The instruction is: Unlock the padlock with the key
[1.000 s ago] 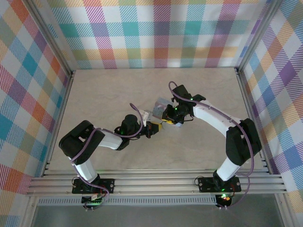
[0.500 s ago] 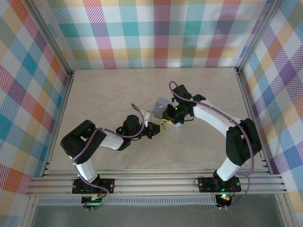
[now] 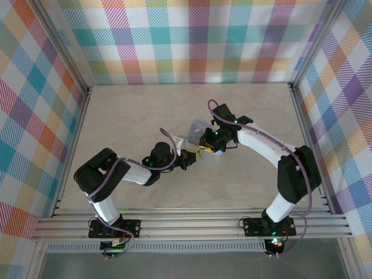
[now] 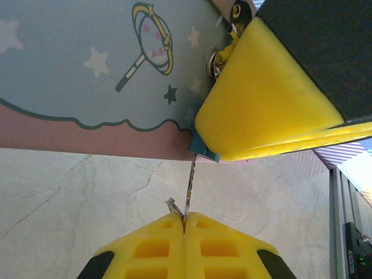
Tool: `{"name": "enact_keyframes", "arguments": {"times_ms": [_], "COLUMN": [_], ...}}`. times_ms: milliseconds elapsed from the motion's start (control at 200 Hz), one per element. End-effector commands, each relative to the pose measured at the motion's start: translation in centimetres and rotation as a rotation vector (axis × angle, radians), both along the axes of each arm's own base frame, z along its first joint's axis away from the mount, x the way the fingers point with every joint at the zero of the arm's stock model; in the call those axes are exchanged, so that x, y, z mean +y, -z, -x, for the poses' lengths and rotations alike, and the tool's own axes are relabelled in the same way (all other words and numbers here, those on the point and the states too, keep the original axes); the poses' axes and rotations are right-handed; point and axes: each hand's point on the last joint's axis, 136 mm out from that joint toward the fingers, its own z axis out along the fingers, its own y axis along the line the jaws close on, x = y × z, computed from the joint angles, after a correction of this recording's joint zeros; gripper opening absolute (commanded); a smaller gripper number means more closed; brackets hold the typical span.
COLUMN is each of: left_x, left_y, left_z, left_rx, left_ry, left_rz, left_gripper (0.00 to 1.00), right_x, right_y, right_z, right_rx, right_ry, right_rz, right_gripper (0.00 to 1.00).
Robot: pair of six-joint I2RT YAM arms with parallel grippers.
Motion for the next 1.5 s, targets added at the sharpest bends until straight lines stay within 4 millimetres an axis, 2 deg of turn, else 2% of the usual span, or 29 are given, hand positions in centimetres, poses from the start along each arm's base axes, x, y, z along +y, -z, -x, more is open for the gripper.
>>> {"name": "enact_keyframes", "arguments": {"times_ms": [0,340,960,1385,1495], "left_x": [-0.5,-0.7,-0.2,-1.3,-0.7], "left_y": [-2.7,-2.5,-3.7,-4.0,-3.9], "left_z": [0.3,0.8,-0.8,-0.8,-1.0], "left_rx": [-0.081,-0.082,-0.108,-0.096,-0.101], "left_ry": [0.011,0.020,-0.061,-0.018,-0.036], "left_rz": [0.054,0.049,0.065,0.113,0.113], "left_gripper": [0.00,0.00,0.00,0.00,0.00], "right_x": [0.5,0.6,0.4,0.9,0.6], "right_y": [-0.9,-0.7,-0.2,-0.4,-0.5], "right_z": [-0.2,-0.3,0.3,0.5,0.6], "right_rx": [-0.005,-0.003,0.016,0.038,0.044], "right_ry": [-0.002,0.000,-0.016,-0.026,-0.029], "right_rz": [-0.036,-0.033,-0.033,-0.080,-0.082], "right_gripper": [0.00,0.00,0.00,0.00,0.00]}}
